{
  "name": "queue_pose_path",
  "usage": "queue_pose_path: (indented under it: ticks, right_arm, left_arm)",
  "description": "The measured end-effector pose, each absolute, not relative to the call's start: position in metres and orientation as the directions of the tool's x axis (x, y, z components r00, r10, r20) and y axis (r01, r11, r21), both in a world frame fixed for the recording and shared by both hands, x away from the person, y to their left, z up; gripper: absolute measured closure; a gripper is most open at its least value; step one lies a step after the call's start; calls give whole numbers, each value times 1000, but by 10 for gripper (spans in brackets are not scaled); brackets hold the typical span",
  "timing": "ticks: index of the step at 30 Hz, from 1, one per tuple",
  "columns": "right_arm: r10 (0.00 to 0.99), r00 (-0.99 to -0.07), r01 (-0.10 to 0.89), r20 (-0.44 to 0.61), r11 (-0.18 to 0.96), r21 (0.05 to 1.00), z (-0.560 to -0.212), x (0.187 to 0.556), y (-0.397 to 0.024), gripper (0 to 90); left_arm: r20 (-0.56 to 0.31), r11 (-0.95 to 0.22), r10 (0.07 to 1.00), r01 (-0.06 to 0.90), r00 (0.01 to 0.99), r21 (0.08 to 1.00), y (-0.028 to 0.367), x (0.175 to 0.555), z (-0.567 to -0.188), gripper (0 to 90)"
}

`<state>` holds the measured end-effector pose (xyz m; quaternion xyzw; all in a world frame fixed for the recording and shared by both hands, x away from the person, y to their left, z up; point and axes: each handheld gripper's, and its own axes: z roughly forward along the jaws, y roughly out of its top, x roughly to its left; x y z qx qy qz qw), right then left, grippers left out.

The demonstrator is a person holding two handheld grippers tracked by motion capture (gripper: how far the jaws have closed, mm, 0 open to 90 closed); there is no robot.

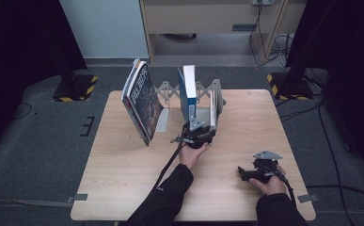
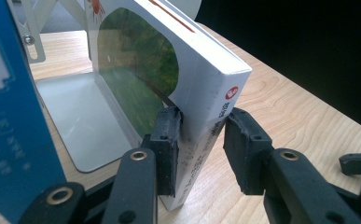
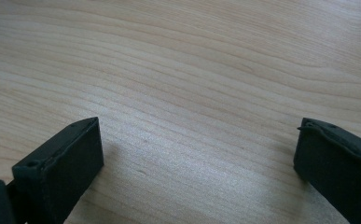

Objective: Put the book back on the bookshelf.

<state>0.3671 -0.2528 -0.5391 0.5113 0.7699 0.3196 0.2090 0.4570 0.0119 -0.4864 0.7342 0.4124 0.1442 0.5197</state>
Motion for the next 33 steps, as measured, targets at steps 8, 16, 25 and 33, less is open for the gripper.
queue_pose_path:
  ticks: [8,16,25,33]
  right_arm:
    - [920,-391,652,5,273,707,-539,367,-253,16]
    - [919,-393,651,3,276,707,-539,367,-253,16]
    - [919,-395,649,1,278,708,-539,368,-253,16]
    - [920,-393,651,3,276,707,-539,367,-253,16]
  left_arm:
    - [-238,-113,756,479,610,870,5,468,-484,634]
    - [-249,-105,761,493,599,864,-1,474,-483,625]
    - [-222,-124,768,478,601,869,-4,477,-483,605]
    - [-193,-152,763,462,616,874,-2,473,-481,556]
